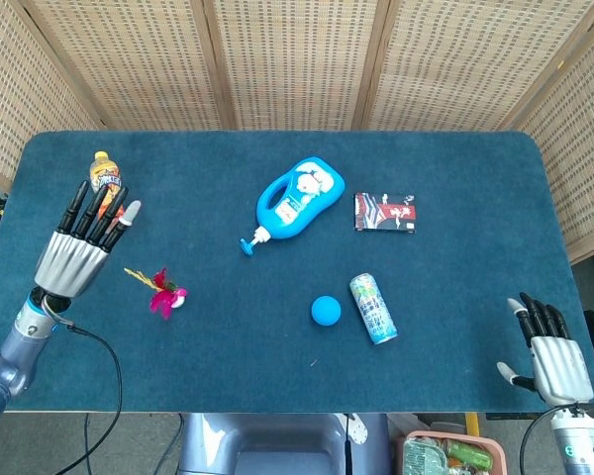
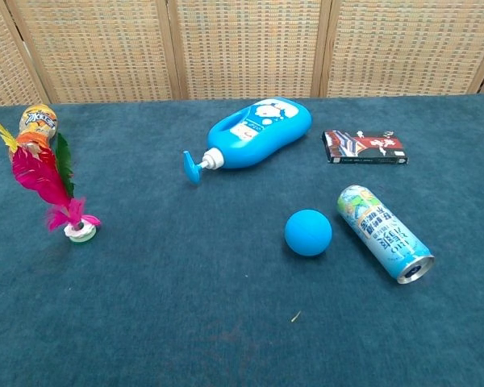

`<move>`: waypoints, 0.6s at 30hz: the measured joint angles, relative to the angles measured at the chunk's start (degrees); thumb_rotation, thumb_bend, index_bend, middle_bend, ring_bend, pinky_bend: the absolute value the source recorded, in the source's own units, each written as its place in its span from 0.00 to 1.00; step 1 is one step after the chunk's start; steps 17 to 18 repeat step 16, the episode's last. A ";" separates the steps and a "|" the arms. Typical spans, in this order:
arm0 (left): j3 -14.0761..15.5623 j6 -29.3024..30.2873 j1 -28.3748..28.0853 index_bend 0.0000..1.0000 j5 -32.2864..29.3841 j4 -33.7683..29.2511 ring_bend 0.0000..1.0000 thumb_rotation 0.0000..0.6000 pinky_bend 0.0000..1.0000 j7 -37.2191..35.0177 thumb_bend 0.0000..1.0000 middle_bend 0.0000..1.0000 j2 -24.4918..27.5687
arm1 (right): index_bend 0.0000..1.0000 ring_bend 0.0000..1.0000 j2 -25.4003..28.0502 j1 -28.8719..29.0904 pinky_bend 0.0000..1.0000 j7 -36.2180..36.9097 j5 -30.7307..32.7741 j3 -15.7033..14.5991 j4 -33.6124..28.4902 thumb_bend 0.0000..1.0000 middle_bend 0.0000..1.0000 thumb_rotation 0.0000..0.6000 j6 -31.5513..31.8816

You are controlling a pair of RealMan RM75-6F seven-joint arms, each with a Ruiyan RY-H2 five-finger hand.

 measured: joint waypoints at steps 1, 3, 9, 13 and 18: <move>0.10 -0.01 0.50 0.04 -0.14 -2.80 0.00 1.00 0.00 0.62 0.26 0.00 1.10 | 0.05 0.00 0.06 -0.04 0.00 0.01 -0.09 -0.01 -0.07 0.17 0.00 1.00 0.12; 0.47 -0.12 1.88 0.04 -0.49 -10.45 0.00 1.00 0.00 2.49 0.25 0.00 3.87 | 0.05 0.00 0.16 -0.10 0.00 0.02 -0.29 -0.02 -0.21 0.17 0.00 1.00 0.33; 3.28 -1.10 7.95 0.03 -2.42 -36.93 0.00 1.00 0.00 7.19 0.20 0.00 11.96 | 0.05 0.00 0.40 -0.27 0.00 -0.28 -1.51 -0.19 -0.97 0.17 0.00 1.00 1.33; 7.12 -2.51 14.24 0.02 -4.34 -52.00 0.00 1.00 0.00 8.69 0.19 0.00 16.50 | 0.05 0.00 0.61 -0.49 0.00 -0.37 -2.04 -0.29 -1.36 0.17 0.00 1.00 1.98; 10.42 -4.17 19.93 0.02 -5.96 -58.06 0.00 1.00 0.00 8.87 0.19 0.00 18.68 | 0.05 0.00 0.78 -0.61 0.00 -0.37 -2.24 -0.35 -1.55 0.17 0.00 1.00 2.22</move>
